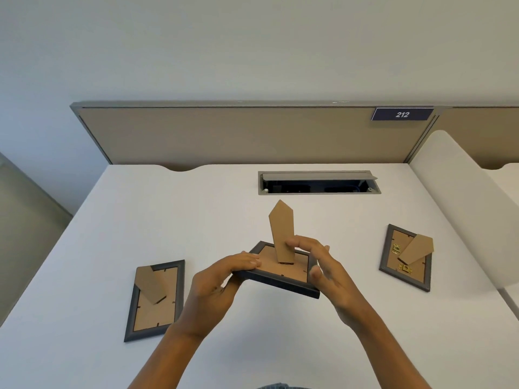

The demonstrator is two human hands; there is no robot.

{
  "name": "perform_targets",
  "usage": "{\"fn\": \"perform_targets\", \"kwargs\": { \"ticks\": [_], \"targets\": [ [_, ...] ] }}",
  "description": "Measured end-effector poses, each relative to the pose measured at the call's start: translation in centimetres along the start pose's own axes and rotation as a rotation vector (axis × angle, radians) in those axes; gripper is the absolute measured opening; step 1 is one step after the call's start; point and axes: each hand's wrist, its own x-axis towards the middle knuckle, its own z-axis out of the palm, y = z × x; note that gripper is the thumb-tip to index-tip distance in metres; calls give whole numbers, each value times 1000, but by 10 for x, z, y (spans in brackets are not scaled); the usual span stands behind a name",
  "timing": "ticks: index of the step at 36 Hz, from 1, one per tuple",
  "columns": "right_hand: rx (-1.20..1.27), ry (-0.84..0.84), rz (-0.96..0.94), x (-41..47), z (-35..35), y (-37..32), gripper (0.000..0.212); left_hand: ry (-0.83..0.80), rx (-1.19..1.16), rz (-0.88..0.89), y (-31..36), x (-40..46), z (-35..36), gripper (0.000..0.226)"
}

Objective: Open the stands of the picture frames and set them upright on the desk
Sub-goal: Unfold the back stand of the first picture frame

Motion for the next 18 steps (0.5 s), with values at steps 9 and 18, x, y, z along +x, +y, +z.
{"fn": "perform_targets", "kwargs": {
  "ticks": [9,18],
  "targets": [
    [71,4,-2,-5,-15,20,93,10,-90,-151,10,27,10,25],
    [272,169,58,1,-21,47,84,84,-193,-248,4,53,37,33]
  ]
}}
